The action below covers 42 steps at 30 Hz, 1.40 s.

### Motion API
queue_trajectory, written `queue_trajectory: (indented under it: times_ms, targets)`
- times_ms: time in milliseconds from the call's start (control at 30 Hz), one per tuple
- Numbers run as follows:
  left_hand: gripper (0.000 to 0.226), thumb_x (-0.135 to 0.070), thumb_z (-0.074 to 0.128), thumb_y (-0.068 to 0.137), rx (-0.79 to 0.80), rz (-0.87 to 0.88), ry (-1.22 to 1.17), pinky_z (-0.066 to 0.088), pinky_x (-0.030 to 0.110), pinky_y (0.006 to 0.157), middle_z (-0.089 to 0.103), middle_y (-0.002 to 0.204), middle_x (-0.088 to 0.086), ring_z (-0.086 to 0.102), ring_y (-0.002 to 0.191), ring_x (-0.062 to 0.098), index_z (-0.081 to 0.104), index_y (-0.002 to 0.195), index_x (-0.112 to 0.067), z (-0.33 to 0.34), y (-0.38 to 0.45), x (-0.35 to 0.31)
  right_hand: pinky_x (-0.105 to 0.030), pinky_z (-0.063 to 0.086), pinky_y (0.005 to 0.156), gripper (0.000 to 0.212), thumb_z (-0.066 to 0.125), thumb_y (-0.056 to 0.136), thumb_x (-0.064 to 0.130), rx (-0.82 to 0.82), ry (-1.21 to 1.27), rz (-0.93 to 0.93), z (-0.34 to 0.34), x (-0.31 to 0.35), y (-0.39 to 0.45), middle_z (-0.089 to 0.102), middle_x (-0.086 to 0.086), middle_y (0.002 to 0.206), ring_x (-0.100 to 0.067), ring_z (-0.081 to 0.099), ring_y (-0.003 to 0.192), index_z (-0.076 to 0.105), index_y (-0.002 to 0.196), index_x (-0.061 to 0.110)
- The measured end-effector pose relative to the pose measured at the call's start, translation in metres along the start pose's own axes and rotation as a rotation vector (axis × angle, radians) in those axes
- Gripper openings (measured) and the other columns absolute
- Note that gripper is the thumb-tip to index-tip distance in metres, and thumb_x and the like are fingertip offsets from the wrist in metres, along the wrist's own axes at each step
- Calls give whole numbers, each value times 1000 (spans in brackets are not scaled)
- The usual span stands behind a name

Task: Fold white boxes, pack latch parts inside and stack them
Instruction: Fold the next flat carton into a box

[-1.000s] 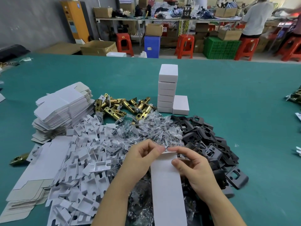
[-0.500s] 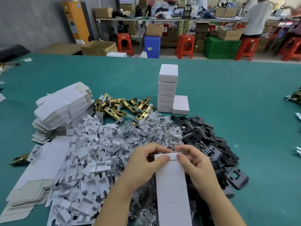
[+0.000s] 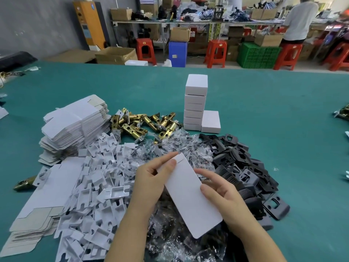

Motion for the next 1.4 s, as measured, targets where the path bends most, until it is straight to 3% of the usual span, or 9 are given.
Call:
queue_trajectory:
  times_ms: [167,300,500,567,900,1400]
  targets:
    - [45,-55,75,77,84,-50,-70,55,36,78,76,113,-1,64,95,20,77,116,-34,-1,2,3,-33,60,72,36,67,87,22,44,139,48,0,-2,1,76,-11,115,-24,74,91,75,121,32]
    - [47,-54,70,80,177,-67,-65,57,36,82,73,122,-5,67,100,21,72,125,-39,3,2,3,-29,59,68,36,68,86,21,56,147,61,0,-1,0,77,-11,112,-21,74,87,77,120,30]
    - [38,-49,61,90,214,-113,-36,50,50,101,73,122,2,61,115,40,71,126,-42,4,2,6,-30,59,69,37,69,85,22,85,168,96,1,-3,-1,77,-14,111,-23,74,87,76,121,27]
    - [37,-46,59,92,223,-124,-28,44,60,109,73,123,5,59,122,44,70,126,-42,1,3,7,-31,59,70,38,70,85,22,89,166,104,1,-5,-1,76,-14,113,-24,74,88,76,122,26]
    - [38,-43,56,94,271,-133,-3,39,64,111,72,126,3,57,126,44,67,130,-43,-2,3,9,-32,60,71,46,76,81,34,149,181,126,1,-5,-2,75,-15,116,-25,75,91,73,127,27]
    - [40,-41,52,95,297,-148,55,41,63,108,70,129,1,57,123,44,65,132,-46,-6,5,15,-30,59,71,38,69,87,22,154,212,164,2,-10,-3,75,-16,117,-23,74,91,75,124,25]
Point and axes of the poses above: each hand's wrist, its own y-axis towards the middle knuckle, its own z-axis out of the palm, x = y × z, the point moved 8 cm from there along y, towards the middle knuckle
